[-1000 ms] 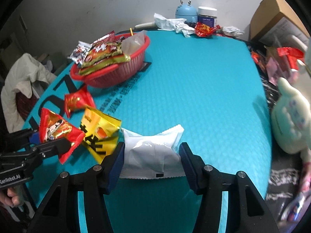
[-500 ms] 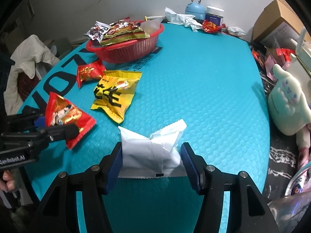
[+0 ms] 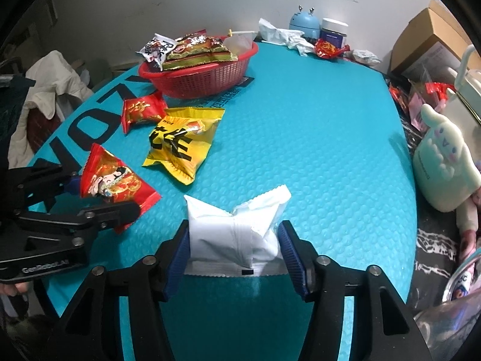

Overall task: Organize snacks
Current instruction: 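Lift the cartoon-face bag and white packet and carry both toward the red basket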

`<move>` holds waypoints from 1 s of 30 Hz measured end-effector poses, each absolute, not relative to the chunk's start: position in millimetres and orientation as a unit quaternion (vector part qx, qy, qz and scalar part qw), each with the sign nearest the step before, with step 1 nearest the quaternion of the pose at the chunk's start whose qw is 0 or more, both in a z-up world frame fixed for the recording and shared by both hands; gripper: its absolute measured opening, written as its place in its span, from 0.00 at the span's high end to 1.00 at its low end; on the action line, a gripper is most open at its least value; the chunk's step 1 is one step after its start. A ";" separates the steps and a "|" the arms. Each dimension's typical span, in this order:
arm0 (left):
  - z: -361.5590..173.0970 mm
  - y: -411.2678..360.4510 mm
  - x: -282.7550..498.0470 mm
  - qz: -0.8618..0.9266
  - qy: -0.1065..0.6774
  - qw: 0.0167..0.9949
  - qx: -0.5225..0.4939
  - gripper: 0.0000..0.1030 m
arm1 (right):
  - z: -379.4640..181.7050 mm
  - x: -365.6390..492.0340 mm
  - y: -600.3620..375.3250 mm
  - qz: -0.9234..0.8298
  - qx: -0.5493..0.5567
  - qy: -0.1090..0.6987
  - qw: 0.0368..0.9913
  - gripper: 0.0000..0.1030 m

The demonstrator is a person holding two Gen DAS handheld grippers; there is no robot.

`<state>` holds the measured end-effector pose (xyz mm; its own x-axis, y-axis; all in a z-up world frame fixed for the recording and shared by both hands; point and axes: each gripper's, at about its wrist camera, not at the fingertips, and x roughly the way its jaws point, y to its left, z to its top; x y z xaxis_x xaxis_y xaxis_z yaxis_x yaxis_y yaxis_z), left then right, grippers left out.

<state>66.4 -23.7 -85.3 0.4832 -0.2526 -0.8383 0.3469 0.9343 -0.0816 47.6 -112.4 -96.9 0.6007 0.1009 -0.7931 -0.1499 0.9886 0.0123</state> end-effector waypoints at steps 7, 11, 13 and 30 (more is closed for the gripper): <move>-82.1 -19.4 61.5 -0.181 0.477 0.860 0.021 0.63 | -92.4 35.4 -114.6 0.074 -0.013 0.431 0.899 0.48; -74.3 -15.1 48.4 -0.183 0.467 0.865 0.015 0.63 | -88.2 27.2 -117.0 0.087 0.008 0.427 0.900 0.48; -68.0 -13.7 41.4 -0.186 0.458 0.869 0.017 0.63 | -85.2 22.5 -115.8 0.086 0.007 0.423 0.902 0.48; 0.2 -11.0 14.6 -0.208 0.374 0.904 0.005 0.63 | -28.8 -7.2 -106.0 0.110 -0.008 0.366 0.924 0.48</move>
